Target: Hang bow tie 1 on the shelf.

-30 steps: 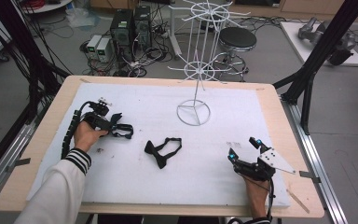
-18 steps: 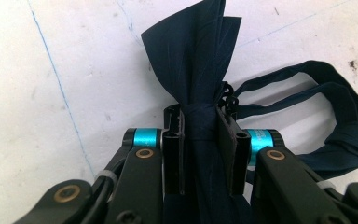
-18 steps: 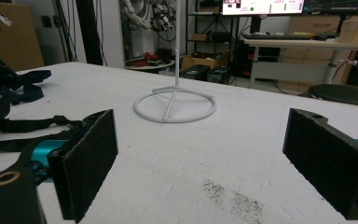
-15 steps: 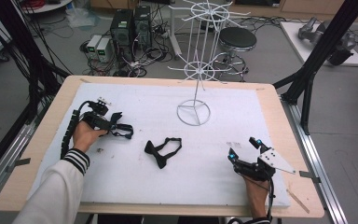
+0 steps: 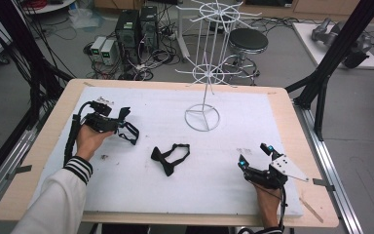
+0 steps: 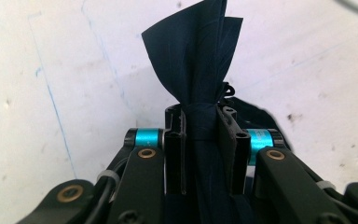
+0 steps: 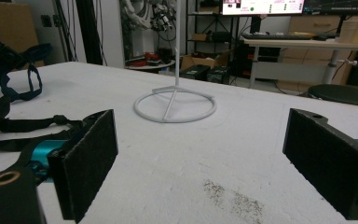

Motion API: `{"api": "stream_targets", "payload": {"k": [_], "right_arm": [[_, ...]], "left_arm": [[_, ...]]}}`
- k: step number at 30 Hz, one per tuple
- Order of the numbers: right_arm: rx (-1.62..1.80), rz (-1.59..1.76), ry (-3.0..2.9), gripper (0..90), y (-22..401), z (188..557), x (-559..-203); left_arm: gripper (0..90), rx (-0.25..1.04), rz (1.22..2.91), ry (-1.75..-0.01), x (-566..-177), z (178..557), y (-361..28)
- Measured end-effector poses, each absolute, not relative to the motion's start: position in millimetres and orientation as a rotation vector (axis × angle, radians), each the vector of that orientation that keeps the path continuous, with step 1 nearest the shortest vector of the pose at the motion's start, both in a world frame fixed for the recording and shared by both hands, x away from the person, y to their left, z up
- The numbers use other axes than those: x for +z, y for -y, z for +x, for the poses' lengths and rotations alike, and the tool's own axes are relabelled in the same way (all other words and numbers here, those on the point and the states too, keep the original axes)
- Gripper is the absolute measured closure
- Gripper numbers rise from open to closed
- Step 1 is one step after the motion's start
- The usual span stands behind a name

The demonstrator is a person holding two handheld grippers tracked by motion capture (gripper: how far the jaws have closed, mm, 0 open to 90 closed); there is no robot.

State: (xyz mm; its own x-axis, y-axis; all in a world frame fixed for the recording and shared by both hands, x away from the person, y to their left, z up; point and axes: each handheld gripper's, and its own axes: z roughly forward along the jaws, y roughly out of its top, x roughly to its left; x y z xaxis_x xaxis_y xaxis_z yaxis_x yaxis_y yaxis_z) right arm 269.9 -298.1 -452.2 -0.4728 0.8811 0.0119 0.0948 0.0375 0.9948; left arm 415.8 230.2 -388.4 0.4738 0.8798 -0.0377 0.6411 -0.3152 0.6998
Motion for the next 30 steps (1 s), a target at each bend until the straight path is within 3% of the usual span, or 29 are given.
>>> {"api": "stream_targets", "payload": {"k": [30], "right_arm": [[1.505, 1.001, -1.651, 9.5, 298.3, 269.6, -452.2]], "left_arm": [[74.5, 0.525, 1.96, -1.0, -333.7, 415.8, -185.2]]}}
